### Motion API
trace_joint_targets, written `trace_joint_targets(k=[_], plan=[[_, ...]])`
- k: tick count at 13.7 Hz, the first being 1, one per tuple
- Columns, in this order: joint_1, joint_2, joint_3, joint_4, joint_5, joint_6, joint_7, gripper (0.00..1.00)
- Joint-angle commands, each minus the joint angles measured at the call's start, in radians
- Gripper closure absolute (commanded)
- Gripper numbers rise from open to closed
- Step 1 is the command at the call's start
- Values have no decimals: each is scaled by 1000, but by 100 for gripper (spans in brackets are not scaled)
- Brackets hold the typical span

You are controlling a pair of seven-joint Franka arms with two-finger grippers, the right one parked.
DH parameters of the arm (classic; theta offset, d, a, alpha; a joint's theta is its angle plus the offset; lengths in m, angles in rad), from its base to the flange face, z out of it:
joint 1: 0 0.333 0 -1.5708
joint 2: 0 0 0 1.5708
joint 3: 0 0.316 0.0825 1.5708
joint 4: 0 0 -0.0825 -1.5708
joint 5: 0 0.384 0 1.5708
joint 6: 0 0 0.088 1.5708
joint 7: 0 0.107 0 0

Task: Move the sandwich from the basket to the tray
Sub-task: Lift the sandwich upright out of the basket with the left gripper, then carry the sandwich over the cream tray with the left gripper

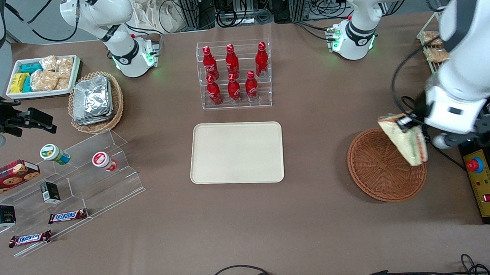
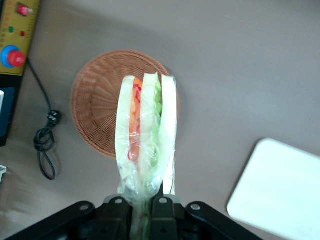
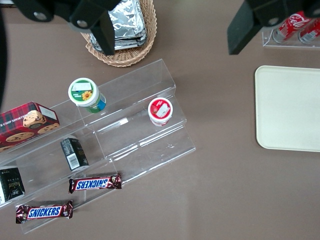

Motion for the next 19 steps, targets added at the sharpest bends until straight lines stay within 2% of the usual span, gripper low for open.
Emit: trace_joint_targets(k=[1, 5, 8, 10, 12, 19], plan=[[-21, 37, -95, 94, 20, -65, 7, 100], [-82, 130, -220, 146, 14, -51, -9, 100], [-180, 207, -226, 141, 73, 3, -118, 100], [-234, 253, -224, 131, 84, 36, -149, 100], [-310, 305, -224, 122, 151, 72, -177, 100], [-390, 503, -223, 102, 273, 280, -313, 100]])
